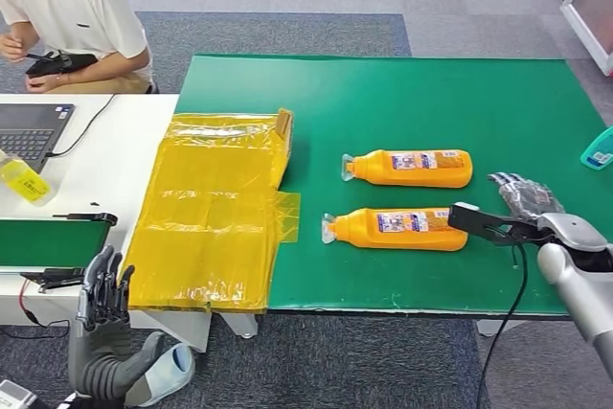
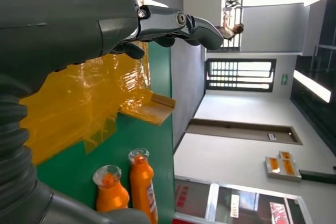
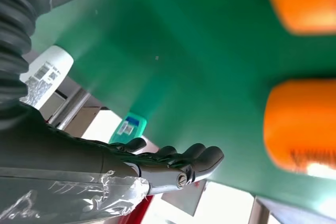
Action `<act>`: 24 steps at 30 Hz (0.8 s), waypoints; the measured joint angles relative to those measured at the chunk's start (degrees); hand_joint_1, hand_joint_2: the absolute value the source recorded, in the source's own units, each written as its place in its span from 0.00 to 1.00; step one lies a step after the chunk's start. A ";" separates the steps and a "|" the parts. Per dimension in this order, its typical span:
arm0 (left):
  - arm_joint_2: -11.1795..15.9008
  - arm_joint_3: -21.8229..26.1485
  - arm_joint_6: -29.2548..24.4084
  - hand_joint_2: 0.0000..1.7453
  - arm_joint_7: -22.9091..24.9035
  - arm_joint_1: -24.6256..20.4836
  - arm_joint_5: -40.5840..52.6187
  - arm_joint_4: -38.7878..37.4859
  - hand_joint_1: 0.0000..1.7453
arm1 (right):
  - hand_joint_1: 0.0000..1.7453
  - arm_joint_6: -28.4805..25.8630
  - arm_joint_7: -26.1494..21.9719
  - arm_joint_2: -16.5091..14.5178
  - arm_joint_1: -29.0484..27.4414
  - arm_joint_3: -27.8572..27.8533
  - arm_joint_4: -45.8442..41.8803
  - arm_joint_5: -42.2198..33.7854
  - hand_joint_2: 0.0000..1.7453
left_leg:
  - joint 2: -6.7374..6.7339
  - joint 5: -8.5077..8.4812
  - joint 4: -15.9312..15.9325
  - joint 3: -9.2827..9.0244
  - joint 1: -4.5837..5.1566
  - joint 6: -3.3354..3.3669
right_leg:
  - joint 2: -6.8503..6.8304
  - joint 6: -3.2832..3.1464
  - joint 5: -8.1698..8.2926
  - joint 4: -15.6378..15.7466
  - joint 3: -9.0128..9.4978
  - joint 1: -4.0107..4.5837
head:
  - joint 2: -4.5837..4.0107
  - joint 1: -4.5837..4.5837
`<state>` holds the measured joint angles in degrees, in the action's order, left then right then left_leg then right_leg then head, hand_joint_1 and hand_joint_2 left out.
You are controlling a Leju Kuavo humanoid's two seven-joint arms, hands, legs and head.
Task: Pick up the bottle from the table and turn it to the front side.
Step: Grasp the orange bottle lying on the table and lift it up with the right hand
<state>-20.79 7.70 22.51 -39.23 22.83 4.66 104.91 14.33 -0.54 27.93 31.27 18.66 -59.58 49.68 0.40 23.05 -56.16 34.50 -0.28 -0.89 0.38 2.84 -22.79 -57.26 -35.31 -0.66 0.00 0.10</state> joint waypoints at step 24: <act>0.04 -0.45 3.69 1.00 0.67 -1.83 0.99 -5.34 0.00 | 0.00 1.21 -4.81 -4.21 4.91 12.85 16.05 -21.02 1.00 | -0.01 0.04 0.00 -0.09 0.00 0.00 | 0.03 0.00 -0.01 0.01 0.02 0.01 | 0.00 0.01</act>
<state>-20.75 7.25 26.21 -38.57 21.00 5.65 99.57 15.54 -5.35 23.73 36.18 31.51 -43.53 28.66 0.40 23.09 -56.16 34.40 -0.28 -0.90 0.41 2.84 -22.80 -57.25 -35.29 -0.65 0.00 0.11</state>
